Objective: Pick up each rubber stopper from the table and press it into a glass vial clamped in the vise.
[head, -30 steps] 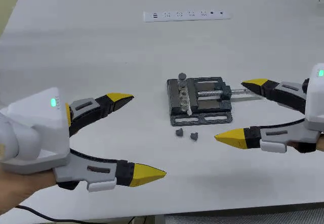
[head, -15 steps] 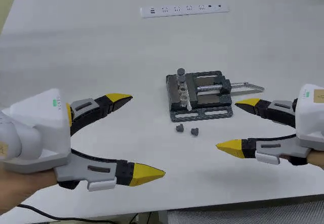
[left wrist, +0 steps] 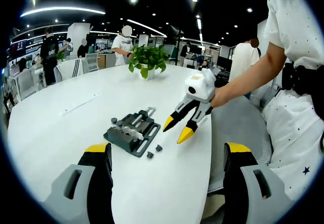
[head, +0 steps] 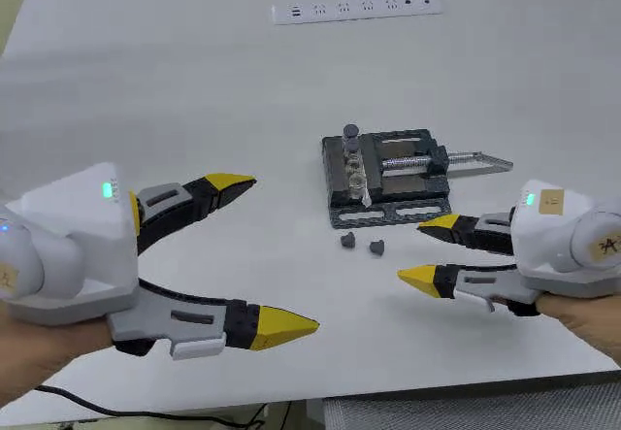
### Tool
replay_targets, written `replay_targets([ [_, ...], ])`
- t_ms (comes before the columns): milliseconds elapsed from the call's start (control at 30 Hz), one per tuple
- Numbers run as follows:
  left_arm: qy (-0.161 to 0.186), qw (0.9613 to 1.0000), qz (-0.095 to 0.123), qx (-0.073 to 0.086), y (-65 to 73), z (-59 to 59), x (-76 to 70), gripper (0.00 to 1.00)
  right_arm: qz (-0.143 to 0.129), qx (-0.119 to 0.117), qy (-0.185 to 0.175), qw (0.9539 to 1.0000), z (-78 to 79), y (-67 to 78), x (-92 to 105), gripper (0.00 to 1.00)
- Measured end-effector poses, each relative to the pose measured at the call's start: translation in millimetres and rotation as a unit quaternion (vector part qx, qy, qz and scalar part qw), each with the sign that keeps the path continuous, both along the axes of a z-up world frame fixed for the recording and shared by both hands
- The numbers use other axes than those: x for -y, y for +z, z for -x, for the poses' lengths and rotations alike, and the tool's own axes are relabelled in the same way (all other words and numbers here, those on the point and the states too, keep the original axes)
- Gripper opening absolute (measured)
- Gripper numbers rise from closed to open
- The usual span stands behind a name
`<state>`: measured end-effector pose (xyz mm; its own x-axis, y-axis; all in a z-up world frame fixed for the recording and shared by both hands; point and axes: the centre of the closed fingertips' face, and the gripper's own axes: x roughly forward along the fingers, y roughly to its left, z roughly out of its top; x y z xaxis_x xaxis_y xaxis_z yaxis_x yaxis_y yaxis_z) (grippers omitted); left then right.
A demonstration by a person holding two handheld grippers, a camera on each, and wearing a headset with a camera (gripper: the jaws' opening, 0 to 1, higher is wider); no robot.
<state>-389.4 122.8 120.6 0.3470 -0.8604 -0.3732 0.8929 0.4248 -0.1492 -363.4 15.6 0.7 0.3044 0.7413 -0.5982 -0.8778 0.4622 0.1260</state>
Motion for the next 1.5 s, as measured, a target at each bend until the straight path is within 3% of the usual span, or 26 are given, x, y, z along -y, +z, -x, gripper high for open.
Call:
replay_targets([
  [167, 0.002, 1.0, 0.001, -0.003, -1.1, 0.3, 0.4, 0.91, 0.009, -0.003, 0.003, 0.9999, -3.9, -12.2, -2.6, 0.26],
  [967, 0.008, 0.9999, 0.005, -0.008, -3.9, -1.5, -3.2, 0.9, 0.039, 0.004, 0.036, 0.9986, -14.7, -33.9, -18.9, 0.12],
  [1500, 0.007, 0.9999, 0.004, -0.008, -4.9, -2.7, -3.7, 0.9, 0.042, 0.005, 0.041, 0.9982, -15.9, -32.7, -20.3, 0.07],
])
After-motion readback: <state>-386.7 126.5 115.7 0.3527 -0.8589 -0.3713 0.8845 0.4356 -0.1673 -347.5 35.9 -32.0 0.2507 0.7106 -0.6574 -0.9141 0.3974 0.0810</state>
